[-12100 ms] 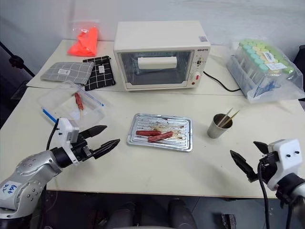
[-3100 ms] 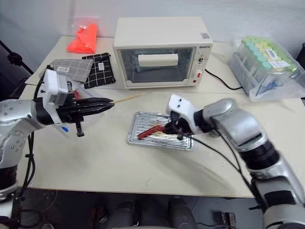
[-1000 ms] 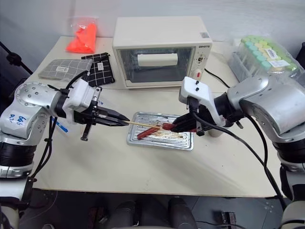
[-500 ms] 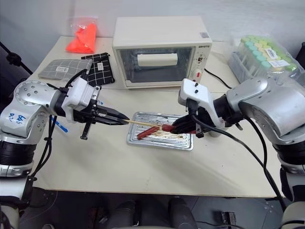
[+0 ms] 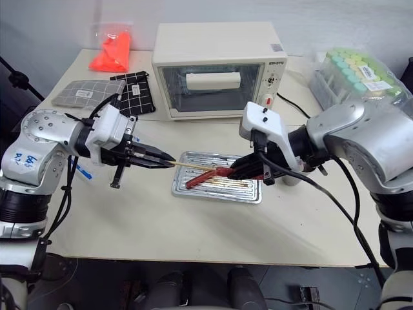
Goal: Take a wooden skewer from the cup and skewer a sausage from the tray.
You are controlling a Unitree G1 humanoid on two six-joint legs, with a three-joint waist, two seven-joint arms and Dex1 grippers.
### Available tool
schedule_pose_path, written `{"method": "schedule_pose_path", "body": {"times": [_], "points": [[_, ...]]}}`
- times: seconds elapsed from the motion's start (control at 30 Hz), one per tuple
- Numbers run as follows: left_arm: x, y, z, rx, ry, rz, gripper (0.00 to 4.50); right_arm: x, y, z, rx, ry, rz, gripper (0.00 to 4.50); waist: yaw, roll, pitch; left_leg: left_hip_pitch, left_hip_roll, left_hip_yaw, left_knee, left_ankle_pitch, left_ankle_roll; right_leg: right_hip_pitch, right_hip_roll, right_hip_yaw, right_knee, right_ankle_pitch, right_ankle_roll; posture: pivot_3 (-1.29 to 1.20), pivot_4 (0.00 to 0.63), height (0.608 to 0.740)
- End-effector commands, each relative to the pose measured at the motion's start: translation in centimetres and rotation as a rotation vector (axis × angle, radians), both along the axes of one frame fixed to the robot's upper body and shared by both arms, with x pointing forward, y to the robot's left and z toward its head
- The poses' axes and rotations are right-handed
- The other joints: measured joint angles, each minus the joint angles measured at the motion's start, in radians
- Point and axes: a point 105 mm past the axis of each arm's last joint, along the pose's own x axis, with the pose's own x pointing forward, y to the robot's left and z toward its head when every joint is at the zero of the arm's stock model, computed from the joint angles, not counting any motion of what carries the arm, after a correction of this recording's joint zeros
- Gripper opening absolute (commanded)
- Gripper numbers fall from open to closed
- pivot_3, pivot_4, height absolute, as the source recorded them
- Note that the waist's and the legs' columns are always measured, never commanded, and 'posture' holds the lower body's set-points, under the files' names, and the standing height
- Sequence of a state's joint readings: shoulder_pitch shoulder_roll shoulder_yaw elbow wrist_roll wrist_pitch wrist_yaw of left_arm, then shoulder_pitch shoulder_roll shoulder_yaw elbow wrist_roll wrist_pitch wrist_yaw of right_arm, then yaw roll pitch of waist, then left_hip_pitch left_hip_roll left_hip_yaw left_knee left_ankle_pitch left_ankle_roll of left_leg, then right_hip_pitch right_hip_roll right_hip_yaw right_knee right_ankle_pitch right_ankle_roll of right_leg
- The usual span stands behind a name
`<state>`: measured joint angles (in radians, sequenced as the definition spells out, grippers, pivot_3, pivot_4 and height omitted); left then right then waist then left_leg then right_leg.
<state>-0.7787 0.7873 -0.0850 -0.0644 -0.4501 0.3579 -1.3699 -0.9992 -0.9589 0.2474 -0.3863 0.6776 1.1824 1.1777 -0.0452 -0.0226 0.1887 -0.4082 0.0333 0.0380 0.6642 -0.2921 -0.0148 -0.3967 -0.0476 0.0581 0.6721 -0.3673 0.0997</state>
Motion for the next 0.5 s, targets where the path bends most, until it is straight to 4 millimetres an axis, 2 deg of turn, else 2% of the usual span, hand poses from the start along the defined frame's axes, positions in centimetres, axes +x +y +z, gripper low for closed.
{"method": "schedule_pose_path", "body": {"times": [0.03, 0.33, 0.5], "points": [[-0.16, -0.26, 0.86, -0.003, -0.048, -0.015, 0.0, -0.39, 0.31, 1.08, 0.019, -0.043, 0.02, 0.23, 0.0, 0.0, 0.0, 0.0, 0.0, 0.0, 0.0, 0.0, 0.0, 0.0, 0.0, 0.0, 0.0, 0.0, 0.0, 0.0, 0.15, 0.74], [-0.15, -0.9, 0.97, -0.005, -0.053, -0.037, 0.0, -0.33, 0.89, 1.06, 0.032, -0.043, 0.03, 0.23, 0.001, 0.0, 0.0, 0.0, 0.0, 0.0, 0.0, 0.0, 0.0, 0.0, 0.0, 0.0, 0.0, 0.0, 0.0, 0.0, 0.15, 0.74], [0.06, -0.31, 1.04, 0.003, -0.056, -0.021, 0.0, 0.09, 0.13, 0.8, 0.017, -0.045, 0.0, 0.23, 0.0, 0.0, 0.0, 0.0, 0.0, 0.0, 0.0, 0.0, 0.0, 0.0, 0.0, 0.0, 0.0, 0.0, 0.0, 0.0, 0.15, 0.74]]}}
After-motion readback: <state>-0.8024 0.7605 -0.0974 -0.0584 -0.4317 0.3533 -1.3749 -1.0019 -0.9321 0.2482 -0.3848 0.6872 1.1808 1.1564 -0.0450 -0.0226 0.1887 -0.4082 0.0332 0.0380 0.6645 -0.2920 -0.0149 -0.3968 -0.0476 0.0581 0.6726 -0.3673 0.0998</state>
